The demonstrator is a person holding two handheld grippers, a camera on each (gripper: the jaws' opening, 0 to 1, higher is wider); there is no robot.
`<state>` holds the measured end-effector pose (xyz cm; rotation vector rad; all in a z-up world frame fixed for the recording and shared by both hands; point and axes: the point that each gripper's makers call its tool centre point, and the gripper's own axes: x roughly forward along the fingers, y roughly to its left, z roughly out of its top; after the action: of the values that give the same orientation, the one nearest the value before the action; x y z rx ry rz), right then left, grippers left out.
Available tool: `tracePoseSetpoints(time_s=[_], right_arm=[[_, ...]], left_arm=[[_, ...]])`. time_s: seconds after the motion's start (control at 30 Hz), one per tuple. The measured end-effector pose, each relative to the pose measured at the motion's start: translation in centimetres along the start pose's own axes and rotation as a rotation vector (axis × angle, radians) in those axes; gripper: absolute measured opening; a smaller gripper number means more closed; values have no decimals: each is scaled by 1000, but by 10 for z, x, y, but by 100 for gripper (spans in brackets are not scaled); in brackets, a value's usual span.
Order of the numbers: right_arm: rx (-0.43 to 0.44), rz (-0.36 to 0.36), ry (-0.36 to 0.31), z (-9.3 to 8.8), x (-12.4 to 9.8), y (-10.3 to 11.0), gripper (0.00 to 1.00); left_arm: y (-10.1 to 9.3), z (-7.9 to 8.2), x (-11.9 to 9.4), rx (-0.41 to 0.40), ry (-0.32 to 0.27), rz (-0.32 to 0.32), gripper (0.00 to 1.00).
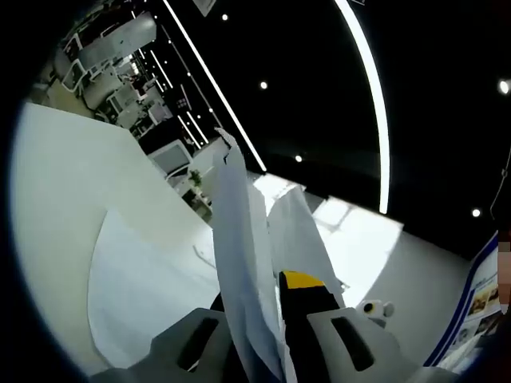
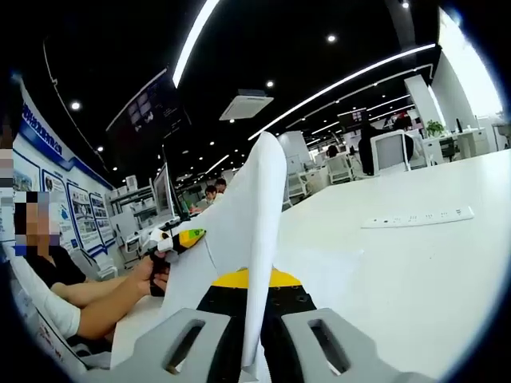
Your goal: Organize the stack of printing papers by aligning and flattening the scattered papers on the table
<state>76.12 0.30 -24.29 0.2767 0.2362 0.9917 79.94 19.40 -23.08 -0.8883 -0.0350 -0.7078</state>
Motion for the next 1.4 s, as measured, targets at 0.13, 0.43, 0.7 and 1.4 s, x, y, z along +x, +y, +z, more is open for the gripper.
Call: tracePoseSetpoints(time_s=[0.13,0.43,0.7,1.4], right_arm=[[35,-1,9,-10,0,0,0],[54,-6,-16,-9,-1,7,0],[77,2,-3,-20,5,13,0],[129,15,-18,-31,12,29,0]], left_arm=[[0,0,0,-1,-4,1,9],[-1,0,0,1,-5,-1,9],[-1,3,-1,-2,-18,-1,9],[0,6,1,2,-19,-4,9]])
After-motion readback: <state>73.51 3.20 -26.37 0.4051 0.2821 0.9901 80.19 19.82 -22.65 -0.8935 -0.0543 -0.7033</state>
